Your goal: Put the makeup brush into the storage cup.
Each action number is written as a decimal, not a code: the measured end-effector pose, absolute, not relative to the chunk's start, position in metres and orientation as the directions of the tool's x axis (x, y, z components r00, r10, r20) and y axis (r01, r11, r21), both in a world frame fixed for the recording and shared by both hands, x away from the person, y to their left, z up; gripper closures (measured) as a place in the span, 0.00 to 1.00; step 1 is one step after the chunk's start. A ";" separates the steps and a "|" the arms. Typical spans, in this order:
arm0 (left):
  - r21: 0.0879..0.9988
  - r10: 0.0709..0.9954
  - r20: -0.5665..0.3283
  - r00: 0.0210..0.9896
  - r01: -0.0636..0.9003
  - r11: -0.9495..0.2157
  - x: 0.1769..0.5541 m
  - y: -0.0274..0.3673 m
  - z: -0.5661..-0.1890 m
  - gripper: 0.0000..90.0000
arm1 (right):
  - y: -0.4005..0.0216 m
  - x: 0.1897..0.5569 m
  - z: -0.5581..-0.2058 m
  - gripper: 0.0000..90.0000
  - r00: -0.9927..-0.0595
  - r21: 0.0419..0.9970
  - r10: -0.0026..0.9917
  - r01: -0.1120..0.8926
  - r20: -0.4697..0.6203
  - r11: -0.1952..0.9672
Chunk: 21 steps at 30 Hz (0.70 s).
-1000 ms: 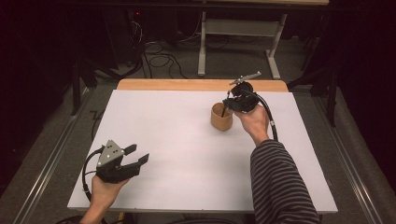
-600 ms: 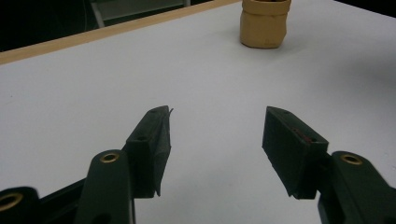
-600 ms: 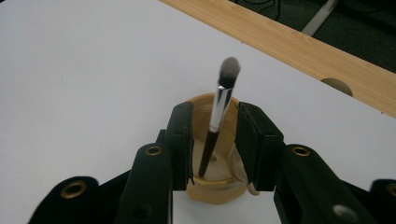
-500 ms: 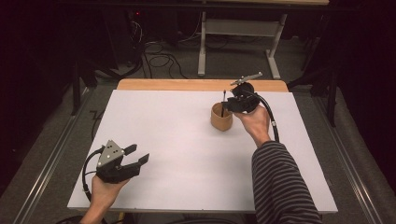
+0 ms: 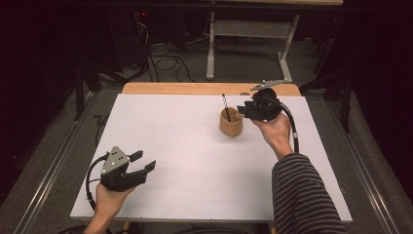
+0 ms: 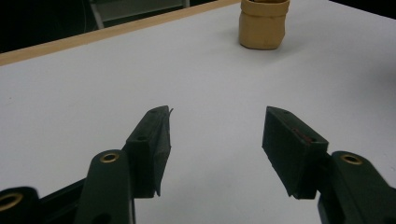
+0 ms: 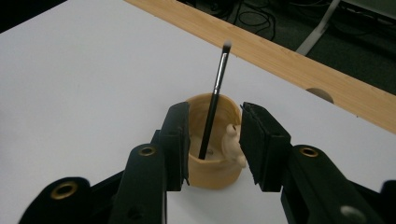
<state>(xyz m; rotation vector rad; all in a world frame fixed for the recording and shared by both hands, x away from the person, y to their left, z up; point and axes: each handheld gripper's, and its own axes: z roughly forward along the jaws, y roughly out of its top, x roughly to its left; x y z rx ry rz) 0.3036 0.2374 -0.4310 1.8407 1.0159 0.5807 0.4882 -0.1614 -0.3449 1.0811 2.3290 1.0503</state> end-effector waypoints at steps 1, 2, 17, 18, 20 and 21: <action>0.886 0.836 -0.028 0.548 0.400 -0.233 0.304 0.237 -0.431 0.47 | -0.164 0.486 -0.345 0.71 -0.639 0.759 0.769 0.494 -0.014 0.424; 0.885 0.835 -0.026 0.549 0.401 -0.236 0.304 0.237 -0.431 0.47 | -0.166 0.484 -0.344 0.71 -0.638 0.761 0.770 0.492 -0.015 0.422; 0.885 0.835 -0.030 0.550 0.402 -0.233 0.304 0.236 -0.431 0.47 | -0.187 0.451 -0.332 0.71 -0.657 0.798 0.754 0.450 -0.007 0.400; 0.885 0.835 -0.030 0.550 0.402 -0.233 0.304 0.236 -0.431 0.47 | -0.189 0.449 -0.332 0.71 -0.661 0.801 0.751 0.443 -0.012 0.403; 0.886 0.835 -0.028 0.550 0.401 -0.234 0.304 0.236 -0.431 0.47 | -0.191 0.444 -0.331 0.71 -0.663 0.805 0.749 0.437 -0.012 0.401; 0.885 0.835 -0.027 0.550 0.401 -0.235 0.304 0.236 -0.431 0.47 | -0.193 0.441 -0.331 0.71 -0.662 0.807 0.750 0.437 -0.011 0.397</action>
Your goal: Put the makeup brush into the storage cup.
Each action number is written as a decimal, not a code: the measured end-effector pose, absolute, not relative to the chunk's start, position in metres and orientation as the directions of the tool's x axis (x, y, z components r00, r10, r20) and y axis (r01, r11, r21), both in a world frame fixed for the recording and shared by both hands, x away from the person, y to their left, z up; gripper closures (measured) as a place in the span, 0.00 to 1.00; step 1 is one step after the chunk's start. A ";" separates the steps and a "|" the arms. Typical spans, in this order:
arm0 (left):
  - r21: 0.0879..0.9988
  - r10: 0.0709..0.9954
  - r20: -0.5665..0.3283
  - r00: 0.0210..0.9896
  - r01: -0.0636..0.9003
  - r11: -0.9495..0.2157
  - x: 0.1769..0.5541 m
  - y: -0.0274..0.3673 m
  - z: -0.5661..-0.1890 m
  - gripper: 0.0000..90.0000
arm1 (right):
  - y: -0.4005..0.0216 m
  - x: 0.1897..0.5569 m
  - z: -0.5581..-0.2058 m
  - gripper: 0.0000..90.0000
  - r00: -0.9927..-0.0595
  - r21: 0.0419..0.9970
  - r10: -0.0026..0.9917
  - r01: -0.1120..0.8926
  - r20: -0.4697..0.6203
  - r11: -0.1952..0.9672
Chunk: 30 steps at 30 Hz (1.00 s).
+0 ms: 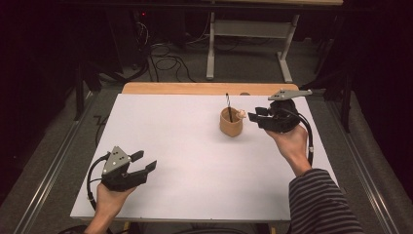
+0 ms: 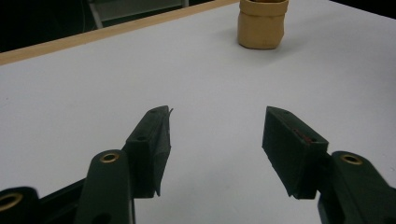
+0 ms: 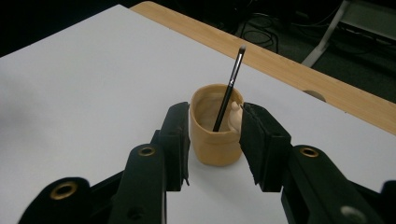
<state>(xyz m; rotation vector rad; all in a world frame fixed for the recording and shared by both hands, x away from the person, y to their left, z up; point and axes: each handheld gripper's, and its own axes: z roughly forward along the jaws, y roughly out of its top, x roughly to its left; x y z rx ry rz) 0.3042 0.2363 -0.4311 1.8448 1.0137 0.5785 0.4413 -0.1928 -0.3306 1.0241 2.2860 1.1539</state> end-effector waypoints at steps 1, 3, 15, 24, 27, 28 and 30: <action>0.885 0.835 -0.027 0.550 0.401 -0.235 0.304 0.236 -0.431 0.47 | -0.195 0.439 -0.330 0.71 -0.663 0.810 0.748 0.433 -0.010 0.395; 0.885 0.835 -0.027 0.550 0.401 -0.236 0.304 0.236 -0.431 0.47 | -0.197 0.434 -0.329 0.71 -0.664 0.813 0.747 0.431 -0.007 0.391; 0.885 0.833 -0.024 0.553 0.399 -0.240 0.304 0.234 -0.431 0.47 | -0.212 0.407 -0.330 0.71 -0.682 0.839 0.731 0.405 0.014 0.362; 0.886 0.833 -0.025 0.553 0.398 -0.238 0.304 0.234 -0.431 0.47 | -0.227 0.389 -0.336 0.71 -0.676 0.855 0.736 0.401 0.035 0.328; 0.886 0.832 -0.025 0.555 0.398 -0.239 0.304 0.234 -0.431 0.47 | -0.230 0.383 -0.337 0.70 -0.680 0.858 0.731 0.401 0.044 0.321; 0.886 0.832 -0.025 0.555 0.398 -0.239 0.304 0.233 -0.431 0.47 | -0.230 0.381 -0.338 0.70 -0.681 0.860 0.731 0.399 0.045 0.319; 0.886 0.831 -0.025 0.555 0.398 -0.239 0.304 0.233 -0.431 0.47 | -0.233 0.378 -0.338 0.70 -0.680 0.864 0.731 0.398 0.052 0.309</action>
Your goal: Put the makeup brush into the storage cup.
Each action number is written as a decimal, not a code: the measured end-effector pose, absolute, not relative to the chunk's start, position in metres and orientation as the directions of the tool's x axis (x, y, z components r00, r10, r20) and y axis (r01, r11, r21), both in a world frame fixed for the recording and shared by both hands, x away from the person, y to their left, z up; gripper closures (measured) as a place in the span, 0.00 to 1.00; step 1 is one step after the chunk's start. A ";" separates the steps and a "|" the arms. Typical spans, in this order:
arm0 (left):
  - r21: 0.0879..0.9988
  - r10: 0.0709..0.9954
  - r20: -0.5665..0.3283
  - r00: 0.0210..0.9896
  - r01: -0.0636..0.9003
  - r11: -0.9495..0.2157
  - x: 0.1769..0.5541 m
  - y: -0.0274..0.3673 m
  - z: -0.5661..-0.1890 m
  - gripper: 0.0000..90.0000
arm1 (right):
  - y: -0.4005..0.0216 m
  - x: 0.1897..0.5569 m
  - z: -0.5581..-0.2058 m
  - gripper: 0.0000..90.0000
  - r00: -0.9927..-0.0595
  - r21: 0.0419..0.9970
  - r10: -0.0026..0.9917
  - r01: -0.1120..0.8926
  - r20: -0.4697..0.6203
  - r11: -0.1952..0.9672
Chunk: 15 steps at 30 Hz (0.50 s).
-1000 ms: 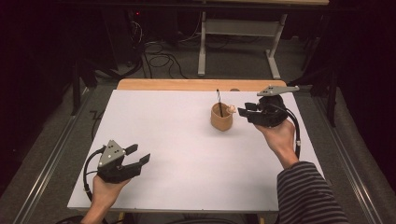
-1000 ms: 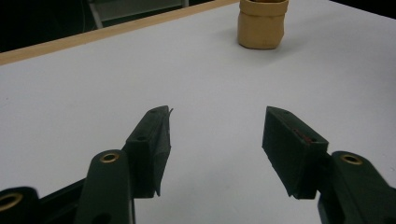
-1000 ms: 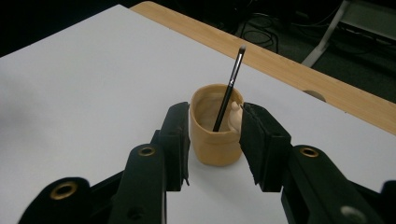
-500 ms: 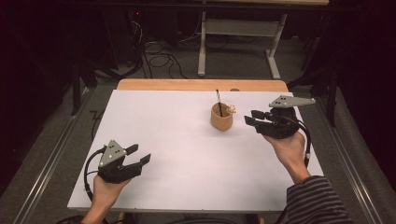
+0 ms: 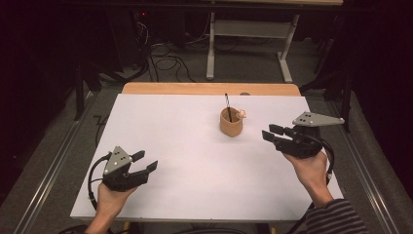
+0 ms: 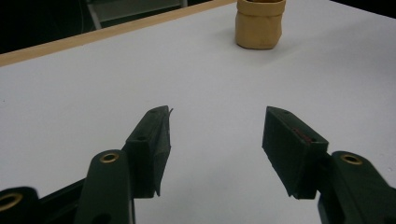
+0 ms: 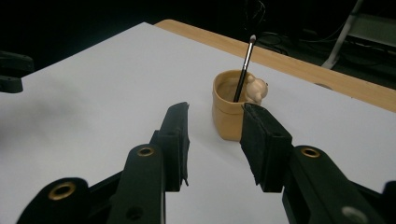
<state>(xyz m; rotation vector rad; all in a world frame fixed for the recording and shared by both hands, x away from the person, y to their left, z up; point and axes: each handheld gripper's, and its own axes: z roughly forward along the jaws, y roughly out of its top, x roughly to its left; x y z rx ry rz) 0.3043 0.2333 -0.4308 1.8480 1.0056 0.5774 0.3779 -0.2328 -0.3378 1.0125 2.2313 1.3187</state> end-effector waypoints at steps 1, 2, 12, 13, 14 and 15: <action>0.886 0.831 -0.025 0.556 0.398 -0.240 0.304 0.233 -0.431 0.47 | -0.234 0.377 -0.338 0.70 -0.679 0.865 0.732 0.399 0.055 0.305; 0.886 0.831 -0.025 0.556 0.397 -0.240 0.304 0.233 -0.431 0.47 | -0.235 0.375 -0.339 0.70 -0.677 0.865 0.734 0.399 0.055 0.303; 0.886 0.827 -0.027 0.562 0.396 -0.240 0.304 0.233 -0.431 0.47 | -0.245 0.363 -0.349 0.69 -0.673 0.871 0.736 0.404 0.077 0.279; 0.886 0.826 -0.027 0.563 0.396 -0.241 0.304 0.232 -0.431 0.47 | -0.246 0.362 -0.351 0.69 -0.671 0.870 0.738 0.407 0.078 0.278; 0.886 0.826 -0.026 0.563 0.395 -0.242 0.304 0.232 -0.431 0.47 | -0.248 0.360 -0.352 0.69 -0.668 0.871 0.740 0.408 0.080 0.274; 0.887 0.826 -0.026 0.563 0.395 -0.241 0.304 0.232 -0.431 0.47 | -0.249 0.359 -0.354 0.69 -0.666 0.871 0.741 0.410 0.082 0.272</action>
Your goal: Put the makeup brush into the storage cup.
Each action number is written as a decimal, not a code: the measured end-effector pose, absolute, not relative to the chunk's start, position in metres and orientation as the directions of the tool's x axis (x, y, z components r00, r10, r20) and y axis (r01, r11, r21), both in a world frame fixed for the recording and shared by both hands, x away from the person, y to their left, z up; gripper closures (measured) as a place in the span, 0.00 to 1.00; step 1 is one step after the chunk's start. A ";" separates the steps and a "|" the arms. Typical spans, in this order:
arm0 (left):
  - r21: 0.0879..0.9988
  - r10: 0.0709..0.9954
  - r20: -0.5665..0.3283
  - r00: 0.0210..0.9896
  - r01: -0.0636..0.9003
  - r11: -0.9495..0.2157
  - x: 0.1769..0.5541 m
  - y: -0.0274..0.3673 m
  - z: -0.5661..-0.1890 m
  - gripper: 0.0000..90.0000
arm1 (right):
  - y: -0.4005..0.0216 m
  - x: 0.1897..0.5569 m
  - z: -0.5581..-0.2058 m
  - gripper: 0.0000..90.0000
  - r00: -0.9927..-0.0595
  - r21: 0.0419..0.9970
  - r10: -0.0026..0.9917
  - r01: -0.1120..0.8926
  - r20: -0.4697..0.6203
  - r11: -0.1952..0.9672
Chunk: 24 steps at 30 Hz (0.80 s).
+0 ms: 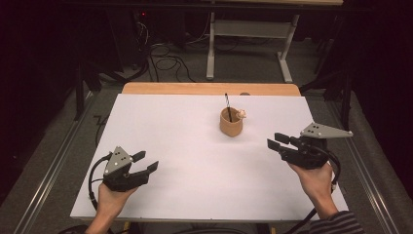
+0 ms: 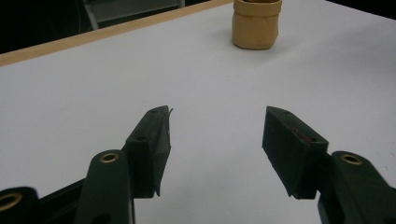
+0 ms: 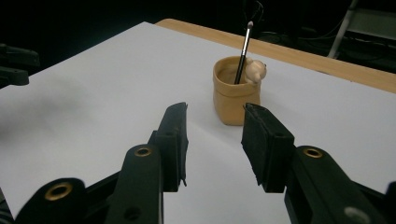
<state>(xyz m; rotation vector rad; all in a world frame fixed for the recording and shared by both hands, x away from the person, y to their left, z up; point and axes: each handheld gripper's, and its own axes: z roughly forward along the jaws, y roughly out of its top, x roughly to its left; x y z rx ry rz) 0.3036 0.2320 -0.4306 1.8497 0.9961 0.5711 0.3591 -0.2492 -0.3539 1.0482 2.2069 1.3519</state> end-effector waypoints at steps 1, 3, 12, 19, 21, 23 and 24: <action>0.887 0.826 -0.027 0.563 0.395 -0.241 0.303 0.232 -0.431 0.47 | -0.251 0.358 -0.356 0.68 -0.664 0.870 0.743 0.411 0.082 0.271; 0.887 0.826 -0.028 0.563 0.395 -0.239 0.303 0.232 -0.431 0.47 | -0.253 0.356 -0.359 0.68 -0.658 0.871 0.748 0.415 0.086 0.265; 0.887 0.825 -0.029 0.565 0.395 -0.239 0.303 0.231 -0.430 0.47 | -0.260 0.346 -0.373 0.68 -0.646 0.874 0.758 0.418 0.094 0.248; 0.888 0.824 -0.030 0.565 0.394 -0.238 0.303 0.231 -0.430 0.47 | -0.266 0.341 -0.383 0.68 -0.632 0.872 0.768 0.427 0.098 0.240; 0.888 0.824 -0.030 0.566 0.394 -0.238 0.303 0.231 -0.430 0.47 | -0.268 0.339 -0.386 0.68 -0.628 0.869 0.772 0.432 0.099 0.241; 0.889 0.823 -0.029 0.568 0.391 -0.238 0.302 0.231 -0.430 0.47 | -0.270 0.337 -0.389 0.68 -0.625 0.869 0.774 0.435 0.101 0.238; 0.889 0.822 -0.028 0.569 0.390 -0.240 0.302 0.231 -0.430 0.47 | -0.271 0.336 -0.391 0.68 -0.623 0.869 0.776 0.435 0.100 0.237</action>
